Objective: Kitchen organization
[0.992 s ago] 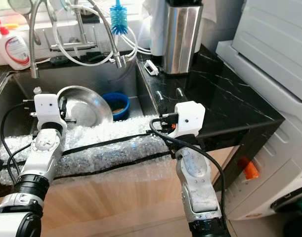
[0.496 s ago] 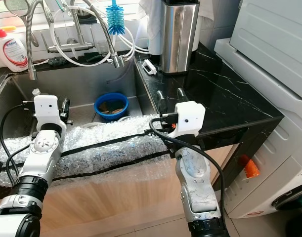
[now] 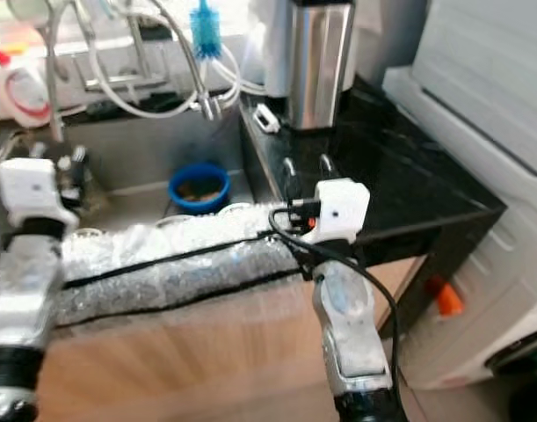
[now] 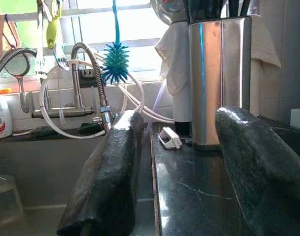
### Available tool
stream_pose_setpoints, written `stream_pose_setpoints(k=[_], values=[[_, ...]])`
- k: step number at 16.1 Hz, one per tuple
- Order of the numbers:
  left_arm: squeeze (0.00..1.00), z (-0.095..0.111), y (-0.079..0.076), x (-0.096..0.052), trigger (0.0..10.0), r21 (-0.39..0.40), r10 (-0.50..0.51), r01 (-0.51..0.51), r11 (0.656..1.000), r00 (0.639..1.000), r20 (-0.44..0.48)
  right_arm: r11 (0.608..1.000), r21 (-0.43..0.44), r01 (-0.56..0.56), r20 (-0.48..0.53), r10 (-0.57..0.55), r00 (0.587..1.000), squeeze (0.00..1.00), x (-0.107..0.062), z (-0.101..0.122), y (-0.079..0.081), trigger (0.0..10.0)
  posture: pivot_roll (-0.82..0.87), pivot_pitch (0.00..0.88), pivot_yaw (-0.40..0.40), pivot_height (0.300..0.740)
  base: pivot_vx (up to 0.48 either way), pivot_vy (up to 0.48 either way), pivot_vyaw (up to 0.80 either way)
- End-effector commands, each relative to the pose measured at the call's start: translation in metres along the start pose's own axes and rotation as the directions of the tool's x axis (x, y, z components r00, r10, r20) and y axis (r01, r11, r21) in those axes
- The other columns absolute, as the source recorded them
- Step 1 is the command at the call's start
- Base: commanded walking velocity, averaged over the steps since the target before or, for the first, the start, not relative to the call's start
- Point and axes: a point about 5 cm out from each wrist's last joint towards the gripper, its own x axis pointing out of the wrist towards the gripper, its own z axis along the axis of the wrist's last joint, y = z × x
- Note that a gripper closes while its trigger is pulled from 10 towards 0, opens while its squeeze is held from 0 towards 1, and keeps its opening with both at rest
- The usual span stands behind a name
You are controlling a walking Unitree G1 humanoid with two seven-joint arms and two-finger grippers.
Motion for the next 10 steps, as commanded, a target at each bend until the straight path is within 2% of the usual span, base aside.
stream_pose_setpoints(k=[1, 2, 4, 7, 10], values=[[0.0, 0.007, 0.008, -0.005, 10.0, 0.024, -0.011, 0.01, 1.0, 1.0, 0.014, 1.0, -0.009, 0.013, 0.032, -0.013, 0.999, 0.0, 0.001, 0.006, -0.002, 10.0, 0.0, 0.0, 0.054, 0.74, 0.0, 0.0, 0.0], [0.0, 0.01, 0.011, -0.009, 10.0, 0.031, -0.015, 0.015, 0.999, 1.0, 0.017, 1.0, -0.009, 0.017, 0.035, -0.017, 0.999, 0.0, 0.001, 0.007, -0.003, 10.0, 0.0, 0.0, 0.053, 0.74, 0.0, 0.0, 0.0], [0.0, 0.004, 0.015, -0.028, 10.0, 0.064, -0.051, 0.053, 0.997, 0.998, -0.032, 1.0, -0.012, 0.022, 0.035, -0.021, 0.999, 0.0, 0.0, 0.007, -0.006, 10.0, 0.0, 0.0, 0.046, 0.74, 0.0, 0.0, 0.0], [0.0, 0.008, 0.019, -0.038, 10.0, 0.062, -0.026, 0.028, 0.998, 0.999, -0.044, 0.999, -0.015, 0.047, 0.047, -0.046, 0.998, 0.0, -0.005, 0.01, -0.012, 10.0, 0.02, 0.0, 0.04, 0.74, 0.0, 0.0, 0.0], [0.0, 0.009, 0.019, -0.039, 10.0, 0.056, -0.005, 0.008, 0.998, 0.999, -0.049, 0.999, -0.029, 0.042, 0.032, -0.041, 0.999, 0.0, -0.007, 0.006, -0.015, 10.0, 0.03, 0.0, 0.022, 0.74, 0.0, 0.0, 0.0]])
